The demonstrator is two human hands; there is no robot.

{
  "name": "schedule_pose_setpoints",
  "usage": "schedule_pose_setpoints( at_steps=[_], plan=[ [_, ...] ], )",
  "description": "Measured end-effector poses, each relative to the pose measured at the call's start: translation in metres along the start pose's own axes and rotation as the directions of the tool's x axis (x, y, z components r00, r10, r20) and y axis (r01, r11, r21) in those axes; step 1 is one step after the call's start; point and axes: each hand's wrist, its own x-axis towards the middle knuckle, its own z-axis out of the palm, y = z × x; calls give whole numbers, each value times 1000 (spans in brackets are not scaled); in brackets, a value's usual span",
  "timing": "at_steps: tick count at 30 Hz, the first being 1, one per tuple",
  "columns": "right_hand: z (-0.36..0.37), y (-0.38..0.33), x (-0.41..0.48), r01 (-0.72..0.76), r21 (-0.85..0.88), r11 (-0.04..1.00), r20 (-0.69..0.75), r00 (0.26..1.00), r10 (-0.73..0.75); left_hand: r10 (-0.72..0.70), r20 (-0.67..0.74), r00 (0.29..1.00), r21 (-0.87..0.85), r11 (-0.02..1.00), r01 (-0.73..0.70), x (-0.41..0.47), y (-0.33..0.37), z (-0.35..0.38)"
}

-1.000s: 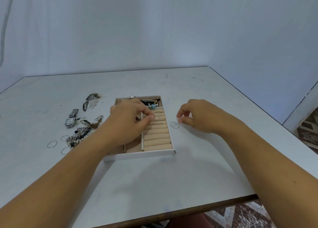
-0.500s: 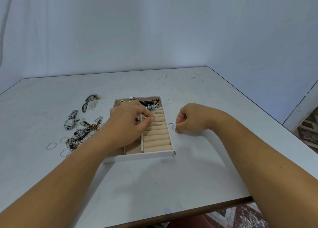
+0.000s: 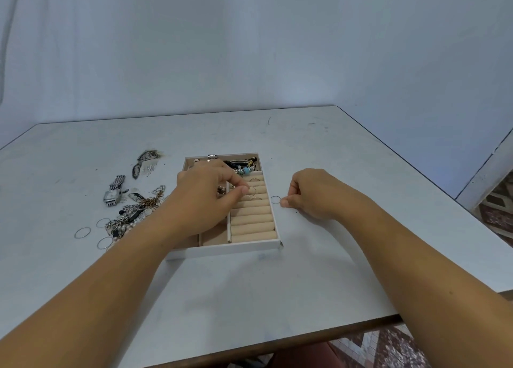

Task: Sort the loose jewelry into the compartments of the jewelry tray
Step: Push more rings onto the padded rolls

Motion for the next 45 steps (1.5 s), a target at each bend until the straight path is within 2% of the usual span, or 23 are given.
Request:
schedule_pose_setpoints(
  at_steps=[5,12,15,18,20,28,36,42,45],
  plan=[
    [1,7,-5,78,65,995,14,997,-79,17,-16,1000,0,1000,-17,0,2,1],
    [3,15,-11,259,249,933,-246,949,-197,29,-66,997,47,999,-26,-2,-2,-2],
    [-1,6,-14,354,227,907,-325,906,-272,75,-82,994,144,988,-63,-4,-2,-5],
    [-4,-8,-16,435,111,894,-377,851,-367,136,-73,988,202,972,-119,-7,-5,-12],
    [-5,-15,-16,473,52,880,-378,825,-421,155,-38,987,242,960,-142,-8,-7,-15],
    [0,-24,-12,517,-43,855,-328,801,-501,148,13,989,379,914,-142,-9,-3,-8],
    [1,-28,-17,508,-57,859,-286,816,-501,139,115,984,493,852,-178,-6,6,-7],
    [4,-34,-18,492,-98,865,-283,819,-498,140,37,989,400,905,-144,-7,-1,-17],
    [6,-36,-16,489,-115,865,-290,816,-500,122,28,992,408,905,-123,-5,-4,-28]
  ],
)
